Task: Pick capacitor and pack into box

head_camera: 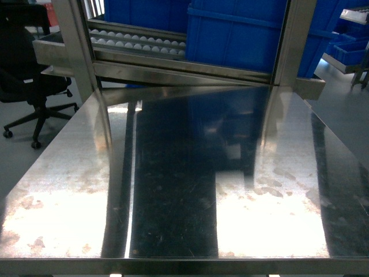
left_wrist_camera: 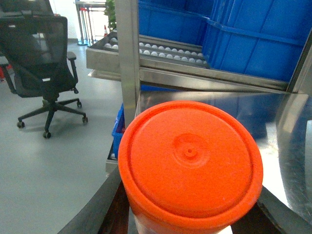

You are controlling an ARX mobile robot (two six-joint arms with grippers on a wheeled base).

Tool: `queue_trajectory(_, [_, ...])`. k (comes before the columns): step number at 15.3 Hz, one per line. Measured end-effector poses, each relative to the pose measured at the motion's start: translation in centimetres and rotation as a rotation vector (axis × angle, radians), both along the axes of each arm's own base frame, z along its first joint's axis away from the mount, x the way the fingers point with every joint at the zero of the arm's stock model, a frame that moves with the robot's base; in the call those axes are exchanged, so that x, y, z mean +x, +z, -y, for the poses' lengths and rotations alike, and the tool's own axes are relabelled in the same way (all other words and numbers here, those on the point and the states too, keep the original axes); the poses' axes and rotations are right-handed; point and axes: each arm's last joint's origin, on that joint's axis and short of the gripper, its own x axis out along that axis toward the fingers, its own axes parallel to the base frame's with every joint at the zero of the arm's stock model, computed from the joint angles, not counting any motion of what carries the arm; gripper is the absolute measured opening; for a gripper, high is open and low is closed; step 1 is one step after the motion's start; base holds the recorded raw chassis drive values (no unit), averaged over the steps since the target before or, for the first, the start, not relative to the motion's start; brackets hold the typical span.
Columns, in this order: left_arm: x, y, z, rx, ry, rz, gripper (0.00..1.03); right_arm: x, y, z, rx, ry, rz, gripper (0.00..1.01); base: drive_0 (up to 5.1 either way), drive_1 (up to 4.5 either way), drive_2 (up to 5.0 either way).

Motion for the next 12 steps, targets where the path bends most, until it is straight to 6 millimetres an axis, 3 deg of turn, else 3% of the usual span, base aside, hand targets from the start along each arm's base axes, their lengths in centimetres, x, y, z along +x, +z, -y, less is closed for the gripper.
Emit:
queue_trajectory(4, [-0.9,-0.9,-1.6,0.001,0.01,0.014,0.45,0.0,0.0,0.0,0.0,0.001,0.0,0.98,0.0,0.0,0.0])
queue_trajectory(12, [-2.7,-1.5,-1.4,0.001,-0.013,-0.033,0.45,0.0,0.0,0.0,0.0,0.0,0.0,0.98,0.0,0.0,0.0])
